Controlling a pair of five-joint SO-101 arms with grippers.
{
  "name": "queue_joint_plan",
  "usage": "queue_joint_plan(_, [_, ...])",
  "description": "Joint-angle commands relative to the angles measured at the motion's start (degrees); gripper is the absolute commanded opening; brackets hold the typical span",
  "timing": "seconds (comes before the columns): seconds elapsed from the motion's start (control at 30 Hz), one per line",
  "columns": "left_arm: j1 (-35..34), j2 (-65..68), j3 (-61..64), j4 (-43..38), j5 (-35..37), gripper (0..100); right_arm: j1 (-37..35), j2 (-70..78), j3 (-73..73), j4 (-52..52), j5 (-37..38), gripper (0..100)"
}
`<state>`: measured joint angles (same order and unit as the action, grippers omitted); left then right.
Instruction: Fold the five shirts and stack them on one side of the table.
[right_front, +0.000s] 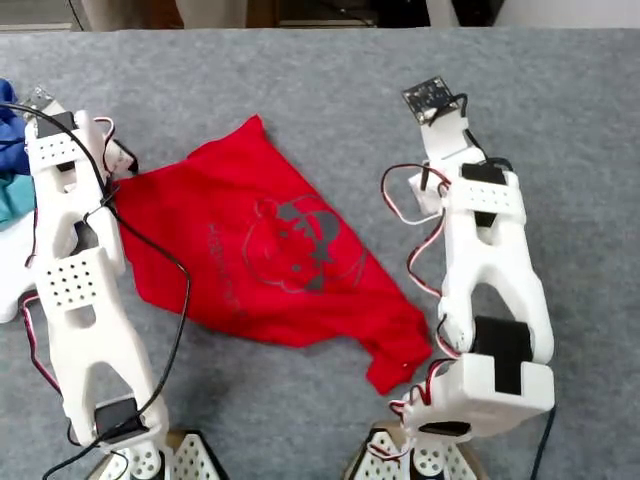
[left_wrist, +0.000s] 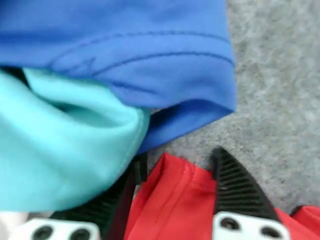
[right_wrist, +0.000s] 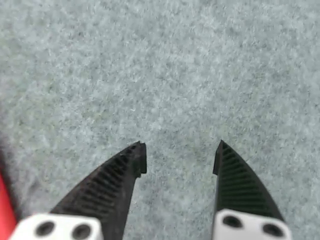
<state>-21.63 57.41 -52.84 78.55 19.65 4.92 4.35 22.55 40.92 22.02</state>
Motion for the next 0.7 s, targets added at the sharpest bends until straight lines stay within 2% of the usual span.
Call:
queue_joint_plan(0.0, [-0.1,-0.3,-1.9,-0.3,0.3,16,-0.7,0.4,-2.1,-1.8,-0.4,23.5])
queue_joint_plan(0.3, [1.7,-0.3,-2.5,5.5,0.3,16,-0.7,1.6,-2.5,-1.8,-0.4,23.5])
queue_joint_plan(0.5, [3.8,0.2,-10.6,12.5,0.3,16,-0.7,1.6,-2.5,-1.7,-0.4,23.5])
queue_joint_plan(0.67, [3.9,0.3,-12.0,11.8,0.2,16,-0.7,1.6,-2.5,-1.6,-0.4,23.5])
